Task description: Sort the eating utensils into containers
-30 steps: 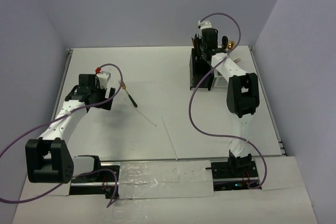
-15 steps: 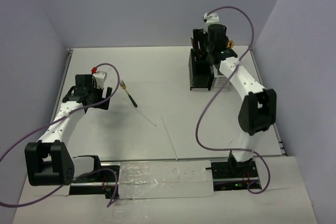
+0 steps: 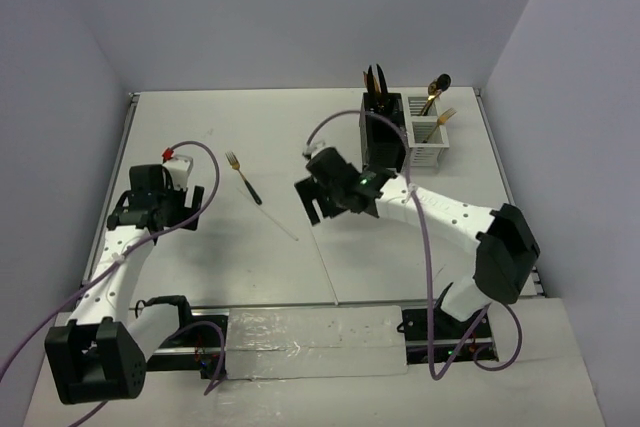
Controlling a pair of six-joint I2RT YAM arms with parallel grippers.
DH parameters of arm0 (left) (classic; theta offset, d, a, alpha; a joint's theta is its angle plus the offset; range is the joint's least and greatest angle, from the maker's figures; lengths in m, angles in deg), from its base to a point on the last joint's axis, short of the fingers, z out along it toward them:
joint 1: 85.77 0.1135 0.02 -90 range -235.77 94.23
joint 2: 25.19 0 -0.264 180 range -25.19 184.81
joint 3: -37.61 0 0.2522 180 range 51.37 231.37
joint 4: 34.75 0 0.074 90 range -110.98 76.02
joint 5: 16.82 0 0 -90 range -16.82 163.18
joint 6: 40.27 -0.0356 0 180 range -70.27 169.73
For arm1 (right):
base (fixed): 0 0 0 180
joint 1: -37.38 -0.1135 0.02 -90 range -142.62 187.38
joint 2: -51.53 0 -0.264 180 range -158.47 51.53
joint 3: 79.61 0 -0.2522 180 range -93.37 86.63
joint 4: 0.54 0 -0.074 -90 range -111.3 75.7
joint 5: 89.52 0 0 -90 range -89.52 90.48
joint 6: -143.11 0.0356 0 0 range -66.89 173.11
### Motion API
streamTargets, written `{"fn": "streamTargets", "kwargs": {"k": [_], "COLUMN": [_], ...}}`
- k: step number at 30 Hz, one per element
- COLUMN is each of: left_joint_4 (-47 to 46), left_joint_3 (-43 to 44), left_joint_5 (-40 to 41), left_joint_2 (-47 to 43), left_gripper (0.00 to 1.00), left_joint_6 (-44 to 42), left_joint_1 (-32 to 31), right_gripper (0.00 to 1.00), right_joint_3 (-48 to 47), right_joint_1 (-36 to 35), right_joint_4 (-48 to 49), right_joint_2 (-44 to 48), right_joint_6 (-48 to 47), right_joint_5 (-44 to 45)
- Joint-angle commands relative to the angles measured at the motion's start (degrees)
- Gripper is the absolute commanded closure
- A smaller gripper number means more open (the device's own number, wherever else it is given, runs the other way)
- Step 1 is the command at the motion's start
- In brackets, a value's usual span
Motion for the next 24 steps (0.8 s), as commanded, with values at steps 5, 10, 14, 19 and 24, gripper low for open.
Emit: {"fn": "streamTargets", "kwargs": {"k": [5,10,14,19,24], "left_joint_4": [2.2,2.0,1.8,1.7,1.1], "left_joint_3": [-3.3,-5.2,-5.7,-5.7,-5.7], "left_joint_5": [-1.7,0.8,0.7,0.5,1.0], "left_joint_2": [-5.4,-7.3,-8.6,-8.4,-7.9], "left_gripper": [0.01,0.01,0.01,0.01,0.01], "left_joint_6": [-0.2,-0.1,-0.1,-0.2,-0.1], "left_joint_1": [0.5,0.5,0.4,0.5,0.4], "right_gripper": [0.19,0.21,0.25,0.32,0.75], "right_joint_3": [9.1,12.5,11.8,9.6,9.1], "right_joint_1": [-9.6,-11.2,-11.2,-11.2,-11.2], "right_joint_4": [-7.3,-3.2,-3.4,-4.1,-5.6], "right_joint_2": [-1.8,-5.6,-10.9,-16.8,-20.3], "right_joint_6": [10.8,12.5,12.2,12.0,12.0], "right_joint_5": [-1.7,-6.3,-6.2,-5.7,-4.5]}}
